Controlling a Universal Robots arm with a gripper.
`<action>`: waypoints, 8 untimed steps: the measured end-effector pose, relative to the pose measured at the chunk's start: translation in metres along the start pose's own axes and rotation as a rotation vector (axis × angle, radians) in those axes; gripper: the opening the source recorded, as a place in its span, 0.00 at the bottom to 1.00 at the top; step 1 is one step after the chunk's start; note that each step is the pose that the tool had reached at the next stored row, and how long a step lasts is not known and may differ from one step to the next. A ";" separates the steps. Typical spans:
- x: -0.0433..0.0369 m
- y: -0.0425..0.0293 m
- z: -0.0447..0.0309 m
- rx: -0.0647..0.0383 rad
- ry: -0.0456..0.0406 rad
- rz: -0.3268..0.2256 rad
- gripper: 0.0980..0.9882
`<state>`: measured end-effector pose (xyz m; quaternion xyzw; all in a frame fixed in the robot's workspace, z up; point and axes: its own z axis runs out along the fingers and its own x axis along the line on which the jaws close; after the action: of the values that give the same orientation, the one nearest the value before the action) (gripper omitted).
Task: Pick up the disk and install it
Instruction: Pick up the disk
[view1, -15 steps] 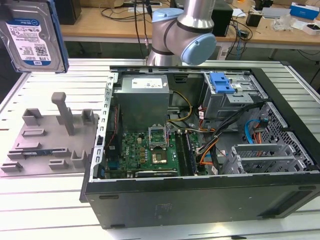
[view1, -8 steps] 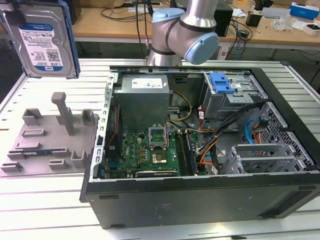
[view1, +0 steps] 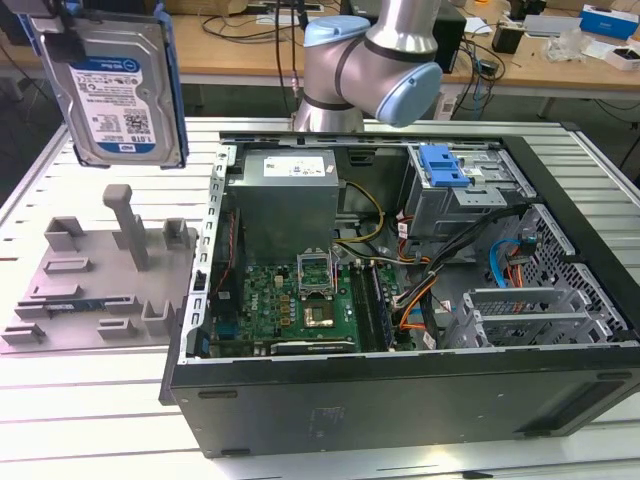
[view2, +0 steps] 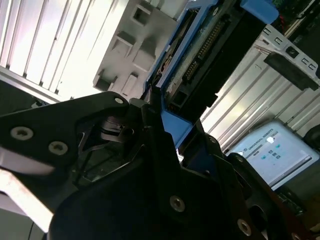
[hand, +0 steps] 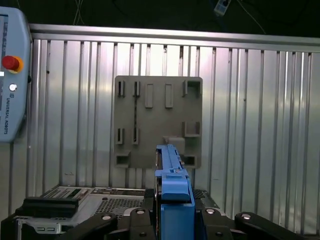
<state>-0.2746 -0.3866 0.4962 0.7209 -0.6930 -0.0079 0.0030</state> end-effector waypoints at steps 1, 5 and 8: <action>0.0045 -0.0046 -0.0002 -0.002 0.0000 0.000 0.30; 0.0209 -0.0209 -0.0010 -0.007 -0.0002 0.000 0.30; 0.0295 -0.0300 -0.0015 -0.010 -0.0004 0.000 0.30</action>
<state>-0.2434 -0.4148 0.4971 0.7208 -0.6930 -0.0116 0.0065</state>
